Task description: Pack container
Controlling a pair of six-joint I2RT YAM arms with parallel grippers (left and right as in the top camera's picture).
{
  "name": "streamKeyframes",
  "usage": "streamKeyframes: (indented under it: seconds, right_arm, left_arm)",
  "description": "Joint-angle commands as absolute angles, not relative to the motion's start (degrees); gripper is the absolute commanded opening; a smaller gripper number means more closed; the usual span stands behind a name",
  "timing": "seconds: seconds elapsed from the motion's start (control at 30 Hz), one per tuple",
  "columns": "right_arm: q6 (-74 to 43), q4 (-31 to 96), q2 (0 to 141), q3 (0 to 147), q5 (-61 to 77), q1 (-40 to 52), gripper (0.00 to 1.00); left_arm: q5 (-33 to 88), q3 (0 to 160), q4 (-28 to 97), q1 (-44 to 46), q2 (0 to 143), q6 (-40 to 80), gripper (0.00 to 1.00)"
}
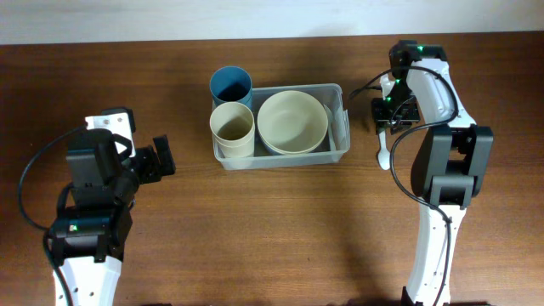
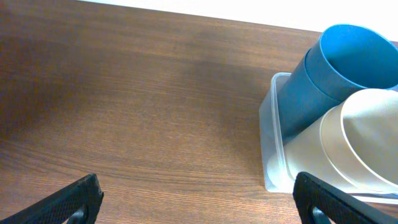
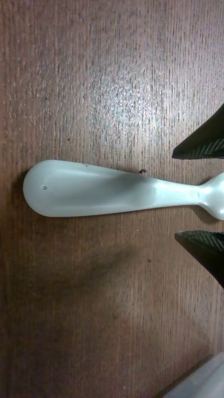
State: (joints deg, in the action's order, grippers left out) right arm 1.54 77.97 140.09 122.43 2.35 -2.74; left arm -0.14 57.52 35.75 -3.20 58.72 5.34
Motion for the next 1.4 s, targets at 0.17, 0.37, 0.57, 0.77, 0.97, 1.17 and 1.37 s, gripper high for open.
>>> streamKeyframes:
  seconds: [0.17, 0.37, 0.57, 0.77, 0.97, 1.17, 1.37]
  right_arm:
    - [1.4, 77.7, 140.0, 122.0, 1.3, -2.7, 0.33]
    - [1.4, 77.3, 140.1, 122.0, 1.2, -2.7, 0.33]
    - [1.4, 77.3, 140.1, 120.6, 1.2, -2.7, 0.38]
    - [1.4, 74.0, 140.1, 116.4, 1.3, -2.7, 0.38]
    - [1.4, 72.2, 140.1, 114.7, 1.2, -2.7, 0.38]
    - [1.4, 71.8, 140.1, 114.7, 1.2, -2.7, 0.09]
    - [1.4, 71.7, 140.1, 114.7, 1.2, -2.7, 0.04]
  left_arm:
    - [0.7, 57.2, 35.6, -3.5, 58.8, 4.2, 1.0]
    - [0.7, 57.2, 35.6, -3.5, 58.8, 4.2, 1.0]
    - [0.7, 57.2, 35.6, -3.5, 58.8, 4.2, 1.0]
    - [0.7, 57.1, 35.6, -3.5, 58.8, 4.2, 1.0]
    - [0.7, 57.1, 35.6, -3.5, 58.8, 4.2, 1.0]
    - [0.7, 57.2, 35.6, -3.5, 58.8, 4.2, 1.0]
    - [0.7, 57.1, 35.6, -3.5, 58.8, 4.2, 1.0]
